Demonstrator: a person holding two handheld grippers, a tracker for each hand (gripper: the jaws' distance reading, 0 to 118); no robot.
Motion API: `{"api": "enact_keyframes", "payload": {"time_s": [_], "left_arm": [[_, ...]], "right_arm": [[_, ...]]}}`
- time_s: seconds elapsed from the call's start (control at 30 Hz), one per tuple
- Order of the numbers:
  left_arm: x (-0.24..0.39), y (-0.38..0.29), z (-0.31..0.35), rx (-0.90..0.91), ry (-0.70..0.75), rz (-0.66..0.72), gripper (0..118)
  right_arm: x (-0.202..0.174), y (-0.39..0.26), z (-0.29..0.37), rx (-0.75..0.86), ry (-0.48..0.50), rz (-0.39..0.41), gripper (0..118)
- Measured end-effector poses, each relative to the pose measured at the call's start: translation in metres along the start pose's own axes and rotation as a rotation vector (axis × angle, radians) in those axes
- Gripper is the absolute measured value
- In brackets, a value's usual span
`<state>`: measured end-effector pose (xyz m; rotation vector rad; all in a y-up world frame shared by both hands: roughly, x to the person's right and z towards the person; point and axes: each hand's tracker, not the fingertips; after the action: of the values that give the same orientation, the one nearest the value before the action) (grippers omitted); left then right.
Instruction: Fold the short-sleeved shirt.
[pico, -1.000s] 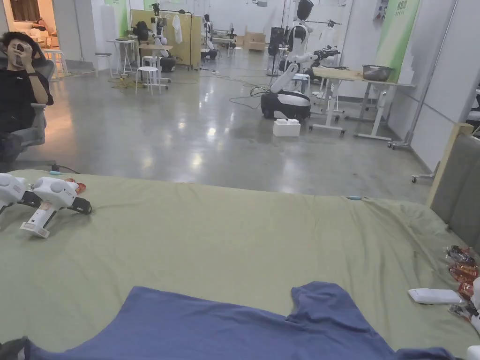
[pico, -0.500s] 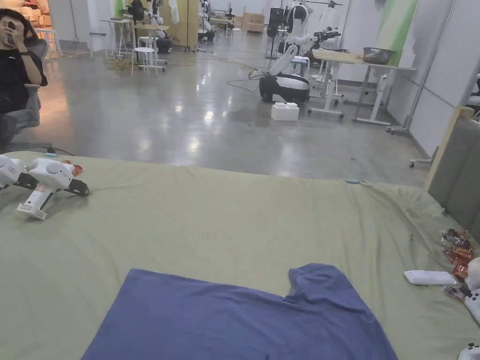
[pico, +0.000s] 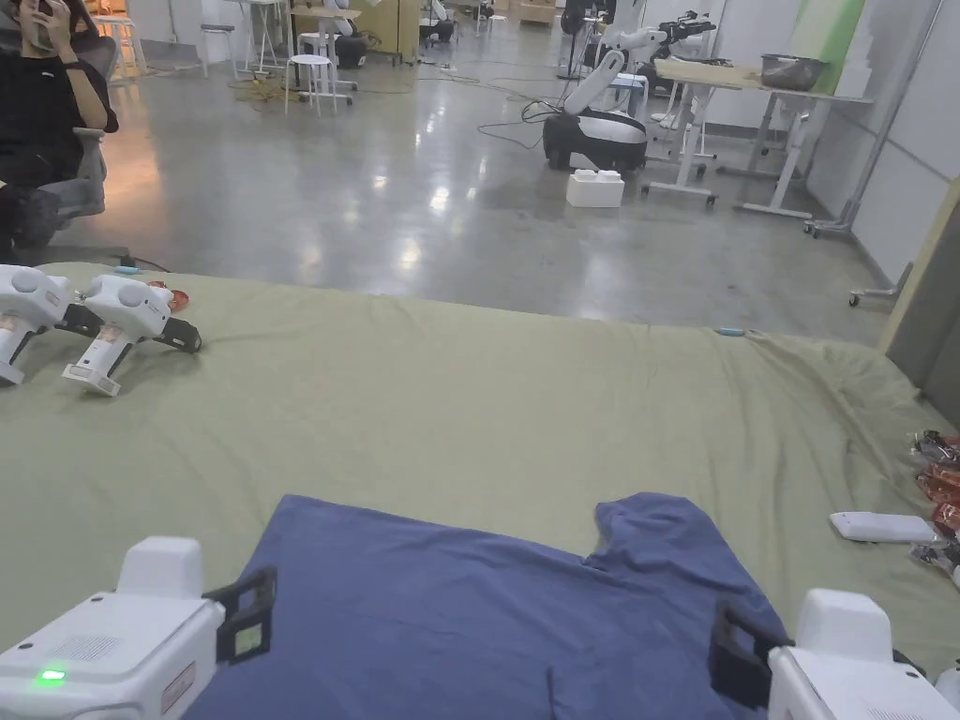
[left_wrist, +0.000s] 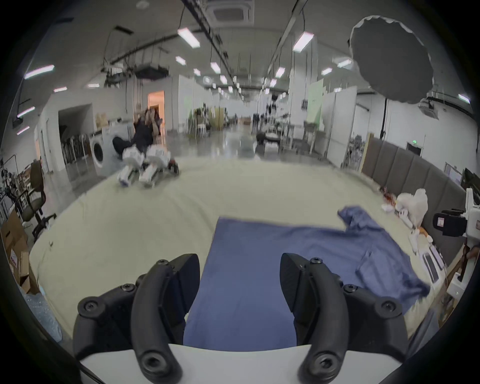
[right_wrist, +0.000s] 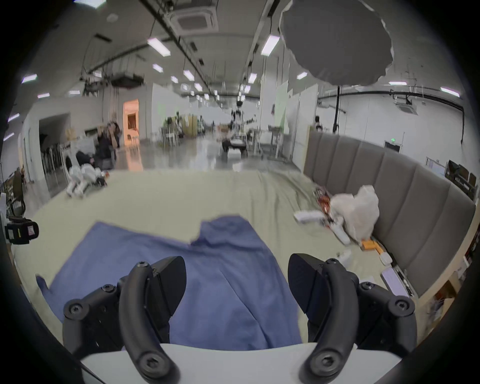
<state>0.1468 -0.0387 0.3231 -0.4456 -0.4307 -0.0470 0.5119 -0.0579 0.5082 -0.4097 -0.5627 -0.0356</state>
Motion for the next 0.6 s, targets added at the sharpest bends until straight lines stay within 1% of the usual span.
{"api": "enact_keyframes", "payload": {"time_s": [0.03,0.07,0.13,0.2,0.23,0.27,0.33,0.43,0.6], "left_arm": [[0.008,0.007,0.003,0.041,0.002,-0.001,62],[0.016,0.014,0.006,0.074,0.001,0.003,52],[0.03,0.024,0.015,0.163,-0.004,0.02,37],[0.044,0.03,0.022,0.24,0.023,0.01,20],[0.051,0.031,0.026,0.273,0.035,-0.002,12],[0.031,0.014,0.011,0.305,0.037,-0.009,3],[0.036,0.011,0.016,0.349,0.05,-0.032,0],[0.039,0.0,0.019,0.361,0.045,-0.055,0],[0.032,-0.008,0.005,0.318,0.025,-0.072,0]], "right_arm": [[-0.007,0.005,0.002,0.052,0.005,-0.001,78],[-0.014,0.009,0.005,0.09,0.007,-0.001,72],[-0.027,0.019,0.01,0.167,0.011,-0.015,57],[-0.035,0.023,0.015,0.226,0.036,-0.047,34],[-0.041,0.026,0.017,0.254,0.037,-0.055,19],[-0.045,0.027,0.019,0.284,0.018,-0.055,4],[-0.052,0.026,0.024,0.33,-0.028,-0.038,3],[-0.057,0.025,0.025,0.343,0.016,-0.062,3],[-0.06,0.021,0.015,0.318,0.032,-0.041,3]]}}
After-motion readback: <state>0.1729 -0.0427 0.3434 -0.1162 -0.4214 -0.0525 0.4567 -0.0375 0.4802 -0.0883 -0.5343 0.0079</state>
